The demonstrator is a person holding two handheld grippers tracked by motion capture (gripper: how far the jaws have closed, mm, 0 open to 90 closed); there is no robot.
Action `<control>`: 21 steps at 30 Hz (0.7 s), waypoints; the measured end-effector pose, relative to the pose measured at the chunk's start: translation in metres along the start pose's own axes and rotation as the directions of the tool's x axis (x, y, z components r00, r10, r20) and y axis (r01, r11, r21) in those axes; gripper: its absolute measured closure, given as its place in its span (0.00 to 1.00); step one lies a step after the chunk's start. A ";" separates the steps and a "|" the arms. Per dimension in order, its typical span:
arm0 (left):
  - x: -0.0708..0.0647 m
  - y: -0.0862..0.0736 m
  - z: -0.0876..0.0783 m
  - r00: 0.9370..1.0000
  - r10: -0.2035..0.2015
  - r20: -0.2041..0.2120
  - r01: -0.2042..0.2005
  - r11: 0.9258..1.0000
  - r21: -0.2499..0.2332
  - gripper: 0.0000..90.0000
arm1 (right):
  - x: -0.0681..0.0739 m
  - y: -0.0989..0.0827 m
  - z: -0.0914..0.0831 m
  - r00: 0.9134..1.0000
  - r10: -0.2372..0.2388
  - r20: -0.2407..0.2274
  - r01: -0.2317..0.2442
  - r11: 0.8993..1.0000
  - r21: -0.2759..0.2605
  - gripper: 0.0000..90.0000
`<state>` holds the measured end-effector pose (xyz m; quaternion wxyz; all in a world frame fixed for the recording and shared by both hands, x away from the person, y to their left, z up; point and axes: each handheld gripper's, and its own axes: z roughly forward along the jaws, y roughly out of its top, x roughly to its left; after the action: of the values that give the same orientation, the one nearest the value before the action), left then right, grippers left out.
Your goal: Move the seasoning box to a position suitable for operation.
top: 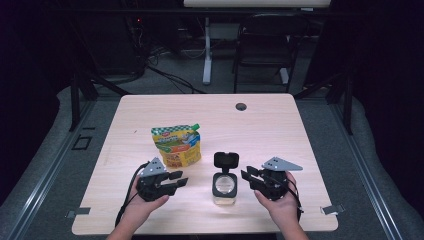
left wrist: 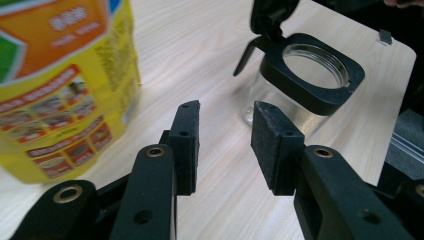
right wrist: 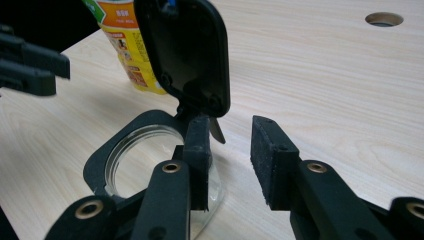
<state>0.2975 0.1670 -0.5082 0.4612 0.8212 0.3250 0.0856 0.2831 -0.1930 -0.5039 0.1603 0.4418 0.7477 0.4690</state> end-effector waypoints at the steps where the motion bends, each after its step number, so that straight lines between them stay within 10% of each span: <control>1: 0.002 0.000 -0.002 1.000 0.000 -0.006 0.000 1.000 -0.002 0.72 | 0.000 -0.001 0.000 1.000 -0.005 -0.001 0.005 1.000 0.009 0.77; 21: 0.044 0.001 -0.034 0.989 -0.082 -0.120 0.077 0.996 -0.048 0.68 | 0.001 -0.007 -0.001 1.000 -0.021 -0.015 0.021 1.000 0.004 0.74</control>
<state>0.3164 0.2176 -0.4953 0.4612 0.7907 0.3830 0.1240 0.2782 -0.1942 -0.5096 0.1589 0.4308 0.7544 0.4691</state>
